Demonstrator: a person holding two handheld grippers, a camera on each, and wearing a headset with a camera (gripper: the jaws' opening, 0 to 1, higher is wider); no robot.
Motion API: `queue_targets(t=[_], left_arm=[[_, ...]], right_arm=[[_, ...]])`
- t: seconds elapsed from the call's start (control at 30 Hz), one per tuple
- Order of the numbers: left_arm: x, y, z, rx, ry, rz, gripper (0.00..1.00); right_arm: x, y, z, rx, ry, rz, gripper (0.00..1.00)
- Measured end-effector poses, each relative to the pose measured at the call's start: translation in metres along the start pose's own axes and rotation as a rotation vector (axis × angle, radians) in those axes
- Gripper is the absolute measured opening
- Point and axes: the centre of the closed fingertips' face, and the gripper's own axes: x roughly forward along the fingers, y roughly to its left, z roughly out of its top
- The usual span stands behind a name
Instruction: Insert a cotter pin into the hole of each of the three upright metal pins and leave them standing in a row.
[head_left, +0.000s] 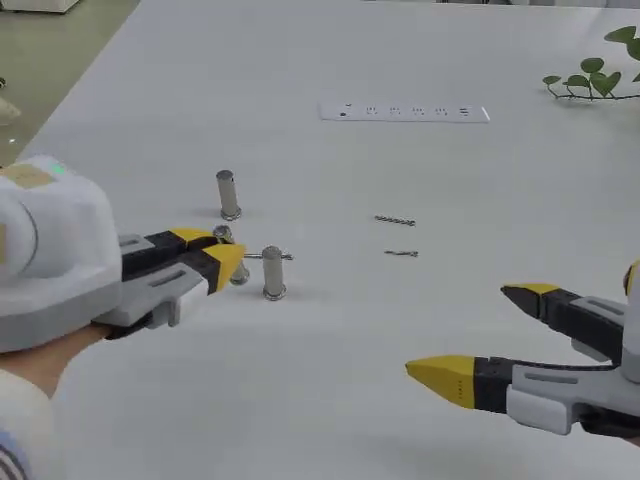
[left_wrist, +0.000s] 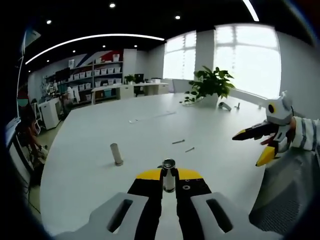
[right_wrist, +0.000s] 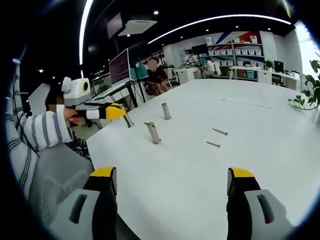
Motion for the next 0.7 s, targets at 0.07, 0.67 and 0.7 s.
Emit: queue_targets(t=[0.07, 0.67, 0.7], left_arm=[[0.004, -0.005, -0.004, -0.003, 0.008, -0.005, 0.05], [0.038, -0.032, -0.035, -0.048, 0.110, -0.017, 0.05], [0.040, -0.034, -0.037, -0.048, 0.115, -0.017, 0.05]], right_arm=[[0.000, 0.001, -0.001, -0.006, 0.005, 0.001, 0.90], [-0.007, 0.003, -0.008, 0.003, 0.009, -0.016, 0.91], [-0.007, 0.003, -0.008, 0.004, 0.009, -0.017, 0.90]])
